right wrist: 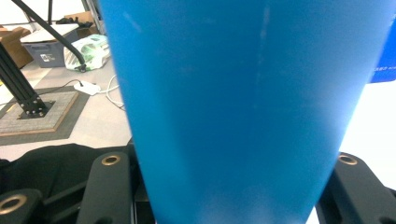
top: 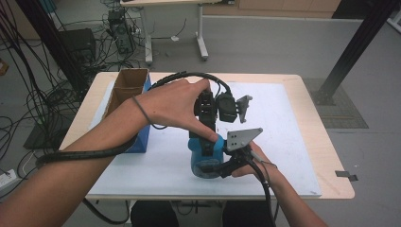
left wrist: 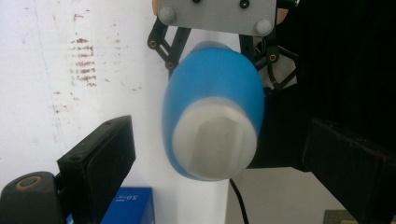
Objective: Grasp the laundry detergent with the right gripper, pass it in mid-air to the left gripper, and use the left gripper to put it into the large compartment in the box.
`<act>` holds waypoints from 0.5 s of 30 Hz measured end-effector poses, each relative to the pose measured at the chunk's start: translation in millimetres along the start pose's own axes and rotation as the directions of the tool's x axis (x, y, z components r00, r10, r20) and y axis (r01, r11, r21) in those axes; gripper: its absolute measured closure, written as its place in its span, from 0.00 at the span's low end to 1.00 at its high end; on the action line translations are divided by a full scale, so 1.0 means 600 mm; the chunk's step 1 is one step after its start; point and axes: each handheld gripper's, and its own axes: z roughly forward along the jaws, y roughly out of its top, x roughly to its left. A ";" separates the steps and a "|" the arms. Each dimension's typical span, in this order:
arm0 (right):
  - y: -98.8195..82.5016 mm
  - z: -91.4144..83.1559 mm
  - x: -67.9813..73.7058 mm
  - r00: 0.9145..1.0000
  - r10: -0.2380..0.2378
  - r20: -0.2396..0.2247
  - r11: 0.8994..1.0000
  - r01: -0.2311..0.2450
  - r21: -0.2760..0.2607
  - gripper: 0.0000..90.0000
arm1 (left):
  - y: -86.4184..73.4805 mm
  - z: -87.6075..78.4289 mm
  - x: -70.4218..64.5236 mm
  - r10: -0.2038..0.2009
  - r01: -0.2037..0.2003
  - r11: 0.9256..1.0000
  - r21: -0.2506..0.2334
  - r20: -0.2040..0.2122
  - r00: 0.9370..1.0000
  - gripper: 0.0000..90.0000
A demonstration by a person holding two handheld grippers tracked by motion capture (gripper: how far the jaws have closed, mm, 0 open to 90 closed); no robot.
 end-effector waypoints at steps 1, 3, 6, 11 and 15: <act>-0.001 0.000 0.000 1.000 0.000 0.000 1.000 0.000 -0.002 0.48 | 0.001 0.000 0.000 0.000 0.000 1.000 0.002 0.000 1.000 0.11; -0.001 0.000 0.000 1.000 0.001 -0.001 1.000 -0.001 -0.001 0.48 | 0.000 0.000 0.000 0.000 0.000 1.000 0.000 -0.001 1.000 0.11; 0.000 0.000 0.000 1.000 -0.001 -0.001 1.000 0.001 0.001 0.48 | 0.001 0.000 0.000 0.001 -0.001 1.000 0.000 0.002 1.000 0.11; 0.000 0.000 -0.001 1.000 -0.001 -0.004 1.000 0.001 0.003 0.48 | 0.000 0.001 0.000 0.000 0.000 1.000 0.001 0.001 1.000 0.11; 0.001 0.000 0.000 1.000 -0.003 -0.002 1.000 0.003 0.004 0.48 | -0.001 0.000 0.000 -0.003 0.003 1.000 0.001 0.000 1.000 0.11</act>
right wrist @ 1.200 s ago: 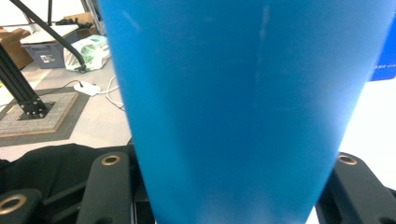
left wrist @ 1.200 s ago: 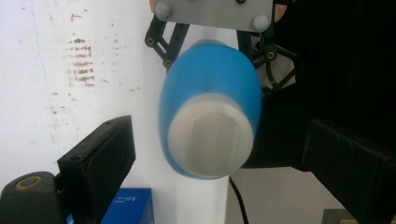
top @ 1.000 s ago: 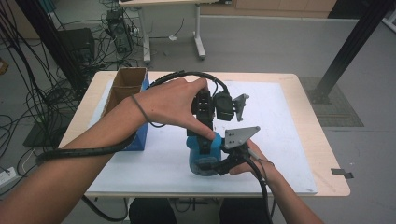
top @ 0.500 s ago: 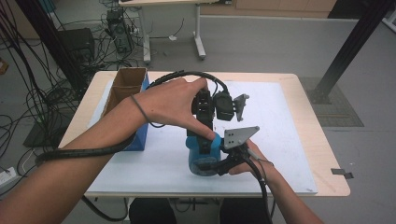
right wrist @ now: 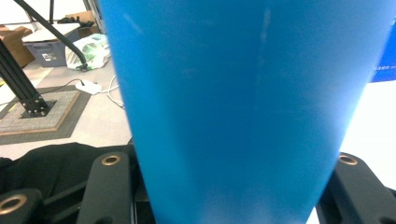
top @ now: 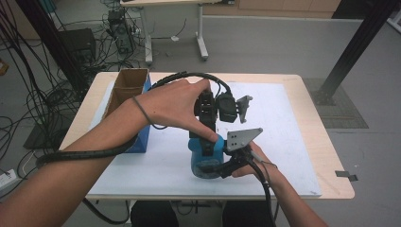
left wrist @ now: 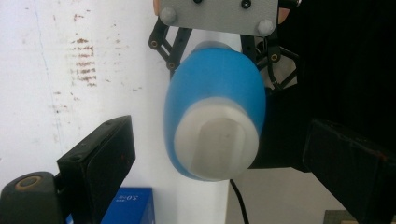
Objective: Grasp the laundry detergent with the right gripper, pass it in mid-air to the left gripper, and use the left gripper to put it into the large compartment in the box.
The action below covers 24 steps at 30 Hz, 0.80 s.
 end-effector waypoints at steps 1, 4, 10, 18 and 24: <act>0.000 0.000 0.000 1.000 -0.001 -0.001 1.000 0.001 0.000 0.48 | 0.000 0.000 0.000 0.002 -0.002 1.000 0.001 0.001 1.000 0.11; 0.000 0.001 -0.001 1.000 0.002 -0.003 1.000 -0.002 0.000 0.48 | 0.000 -0.001 0.000 0.001 -0.001 1.000 0.000 -0.002 1.000 0.11; 0.000 0.003 -0.001 1.000 0.000 -0.006 1.000 0.000 0.003 0.48 | -0.001 0.000 0.000 0.003 -0.003 1.000 -0.001 -0.002 1.000 0.11; 0.000 0.003 -0.001 1.000 0.003 -0.006 1.000 -0.003 0.001 0.48 | -0.001 -0.001 -0.002 0.002 -0.002 1.000 -0.005 -0.004 1.000 0.11; -0.001 0.003 0.000 1.000 0.009 -0.012 1.000 -0.009 -0.006 0.48 | -0.002 0.001 -0.002 -0.001 0.001 1.000 -0.008 -0.001 1.000 0.11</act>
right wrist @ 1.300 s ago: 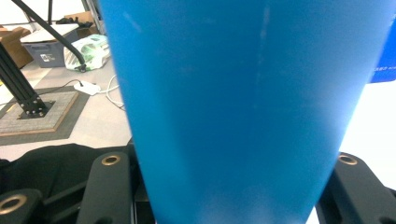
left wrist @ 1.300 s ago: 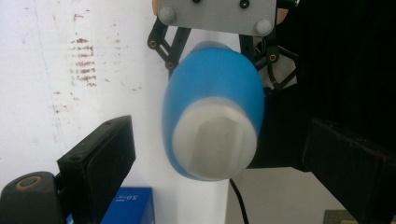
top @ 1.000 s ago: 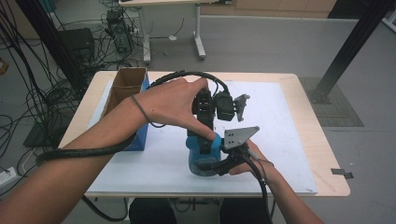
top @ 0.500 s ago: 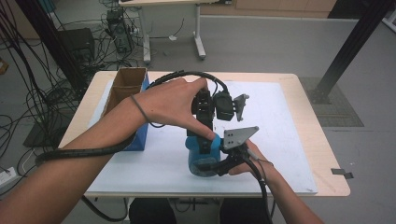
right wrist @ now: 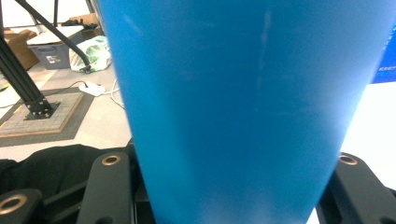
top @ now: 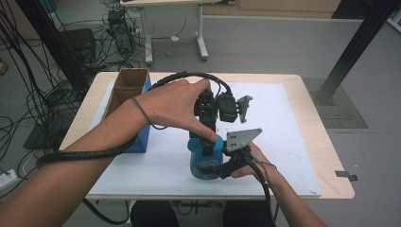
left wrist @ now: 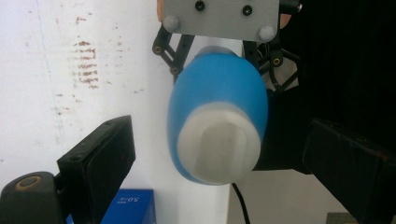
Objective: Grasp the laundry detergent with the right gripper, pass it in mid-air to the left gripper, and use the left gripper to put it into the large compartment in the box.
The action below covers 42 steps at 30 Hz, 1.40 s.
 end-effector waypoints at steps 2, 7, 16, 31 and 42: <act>0.001 0.000 0.000 1.000 -0.001 -0.002 1.000 0.001 0.001 0.48 | -0.001 0.000 0.001 0.002 -0.002 1.000 0.000 0.001 1.000 0.11; 0.002 0.001 0.000 1.000 -0.004 -0.002 1.000 0.004 0.001 0.48 | -0.001 0.001 0.000 0.005 -0.005 1.000 0.001 0.000 1.000 0.11; 0.007 0.002 0.001 1.000 -0.006 -0.003 1.000 0.006 -0.002 0.48 | 0.000 0.003 0.000 0.007 -0.007 1.000 0.001 0.008 1.000 0.11; 0.022 -0.003 0.005 1.000 -0.021 -0.007 1.000 0.021 -0.001 0.48 | 0.004 0.019 -0.001 -0.010 0.010 1.000 0.018 0.002 1.000 0.08; 0.028 -0.008 0.009 0.999 -0.034 0.002 0.999 0.034 -0.009 0.48 | 0.007 0.030 -0.010 -0.009 0.010 1.000 0.020 -0.019 1.000 0.07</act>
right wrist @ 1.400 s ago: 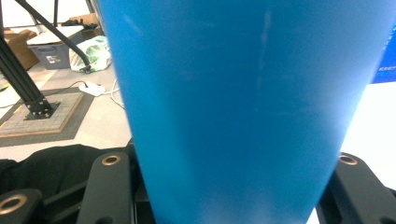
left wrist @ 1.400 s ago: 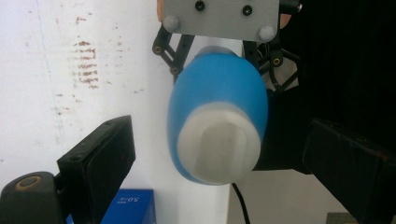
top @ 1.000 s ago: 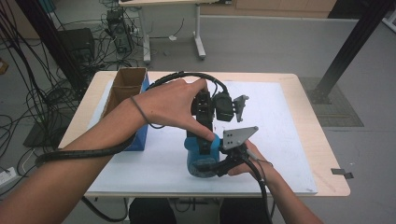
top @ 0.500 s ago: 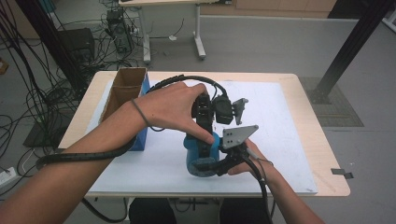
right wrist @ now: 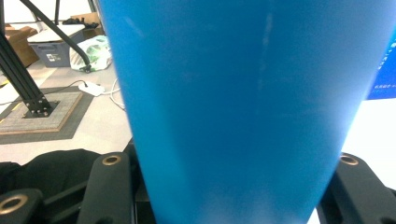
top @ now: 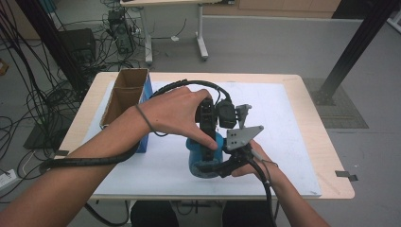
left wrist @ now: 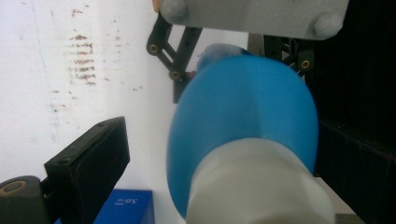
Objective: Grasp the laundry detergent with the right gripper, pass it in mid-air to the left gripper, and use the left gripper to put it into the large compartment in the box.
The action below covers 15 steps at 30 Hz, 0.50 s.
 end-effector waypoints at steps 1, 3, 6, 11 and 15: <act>0.000 -0.001 0.001 1.000 0.000 0.002 1.000 0.000 -0.001 0.48 | 0.000 0.002 -0.001 -0.002 0.002 1.000 -0.003 -0.003 1.000 0.07; 0.002 -0.002 0.001 1.000 0.003 0.000 1.000 -0.003 -0.001 0.48 | 0.003 0.003 0.001 0.005 -0.005 1.000 0.007 0.001 1.000 0.07; 0.003 -0.002 0.001 1.000 -0.003 0.001 1.000 0.003 -0.001 0.48 | 0.001 0.003 0.001 -0.001 0.001 1.000 -0.005 0.003 1.000 0.06; 0.004 -0.002 0.001 1.000 -0.005 0.001 1.000 0.005 -0.002 0.48 | 0.003 0.005 0.002 0.005 -0.005 1.000 -0.003 0.014 1.000 0.08; 0.005 -0.002 0.001 1.000 -0.009 0.002 1.000 0.009 -0.008 0.48 | 0.002 0.006 0.002 0.007 -0.007 1.000 -0.006 0.021 1.000 0.11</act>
